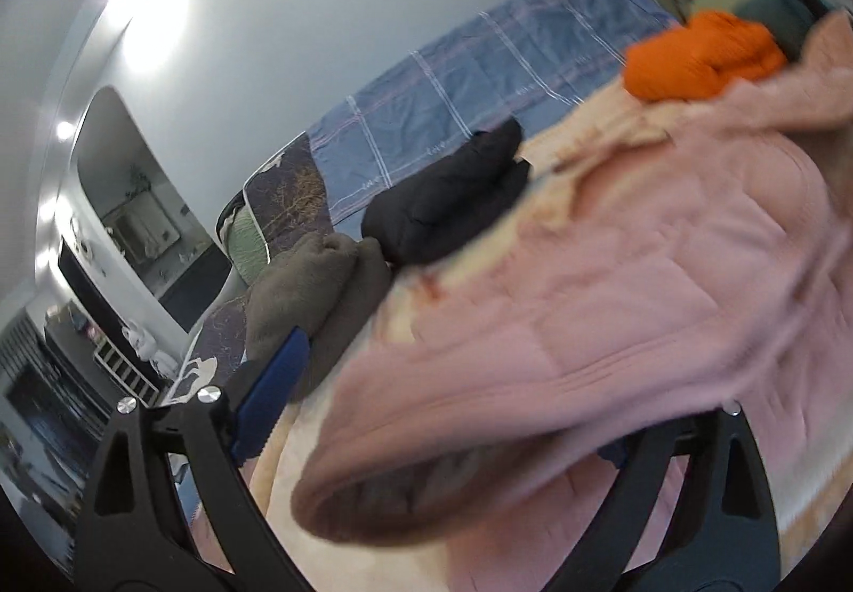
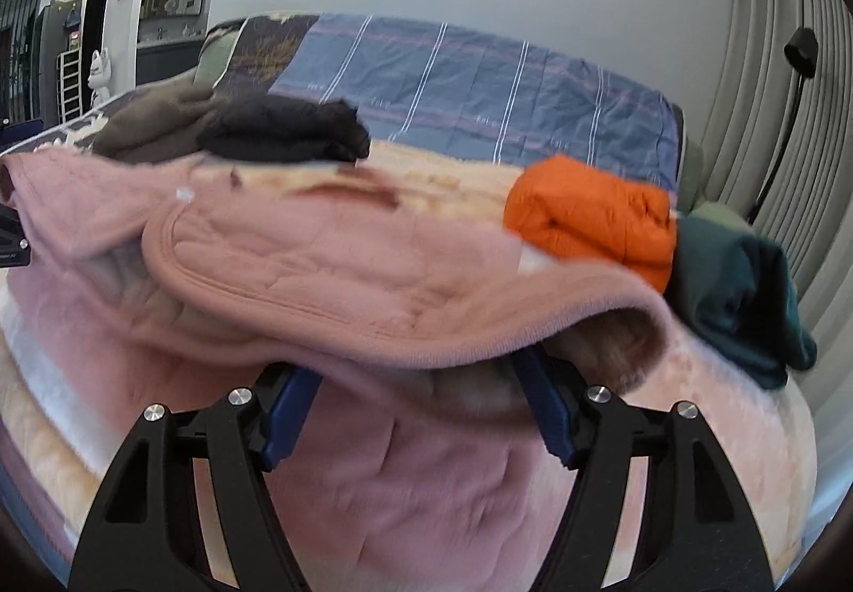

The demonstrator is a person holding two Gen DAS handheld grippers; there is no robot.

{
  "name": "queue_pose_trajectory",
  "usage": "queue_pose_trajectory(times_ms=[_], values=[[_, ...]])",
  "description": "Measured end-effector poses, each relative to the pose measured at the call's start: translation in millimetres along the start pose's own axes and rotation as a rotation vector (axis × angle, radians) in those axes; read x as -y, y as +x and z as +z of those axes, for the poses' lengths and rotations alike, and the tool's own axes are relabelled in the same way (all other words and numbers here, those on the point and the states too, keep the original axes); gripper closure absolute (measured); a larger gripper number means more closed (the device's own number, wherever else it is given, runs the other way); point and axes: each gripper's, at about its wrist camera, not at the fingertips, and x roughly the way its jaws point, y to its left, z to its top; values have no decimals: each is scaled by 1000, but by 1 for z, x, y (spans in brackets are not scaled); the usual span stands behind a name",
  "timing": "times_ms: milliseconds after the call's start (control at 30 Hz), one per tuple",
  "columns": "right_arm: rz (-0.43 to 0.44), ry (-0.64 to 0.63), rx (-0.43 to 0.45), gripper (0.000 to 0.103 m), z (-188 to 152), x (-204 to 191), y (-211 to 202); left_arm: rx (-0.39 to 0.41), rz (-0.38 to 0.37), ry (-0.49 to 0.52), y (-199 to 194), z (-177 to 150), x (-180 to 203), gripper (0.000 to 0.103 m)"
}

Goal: Fold large clothes

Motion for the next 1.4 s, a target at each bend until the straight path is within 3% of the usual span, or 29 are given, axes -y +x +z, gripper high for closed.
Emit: queue_pose_trajectory(times_ms=[200,300,400,533,633,767,867,933,1000,1067,1100,1133,1167,1200,1233,1300,1400], values=[[37,130,-1,29,40,31,36,-54,-50,-150,56,26,-32,6],[42,112,-10,29,46,30,47,-95,-58,-233,77,24,-51,6],[25,71,-17,29,45,25,55,-146,-142,-322,96,13,-68,6],[43,111,-25,29,49,35,68,-208,-334,-461,121,-2,-82,9],[86,209,-22,29,54,55,71,-218,-445,-528,129,-6,-83,21],[140,373,14,26,62,92,64,-227,-513,-527,142,-1,-78,39],[140,479,35,20,62,119,58,-244,-547,-509,149,2,-71,45],[163,495,-15,15,56,127,68,-252,-549,-494,153,3,-69,49],[268,494,-138,14,42,127,95,-258,-558,-483,156,2,-66,62],[304,510,-207,16,30,122,113,-235,-578,-491,152,2,-67,87],[309,519,-215,37,27,120,118,-217,-575,-498,147,3,-69,89],[333,527,-221,76,27,117,121,-193,-559,-501,140,4,-72,91],[310,540,-219,89,29,117,120,-164,-537,-501,132,6,-75,92],[295,557,-189,94,32,119,115,-126,-505,-502,120,9,-80,92],[309,589,-123,95,38,124,104,-97,-482,-504,110,11,-85,92],[292,609,-74,96,49,127,90,-52,-428,-499,95,16,-96,92],[175,514,-82,96,64,113,90,-75,-408,-495,104,17,-98,92]])
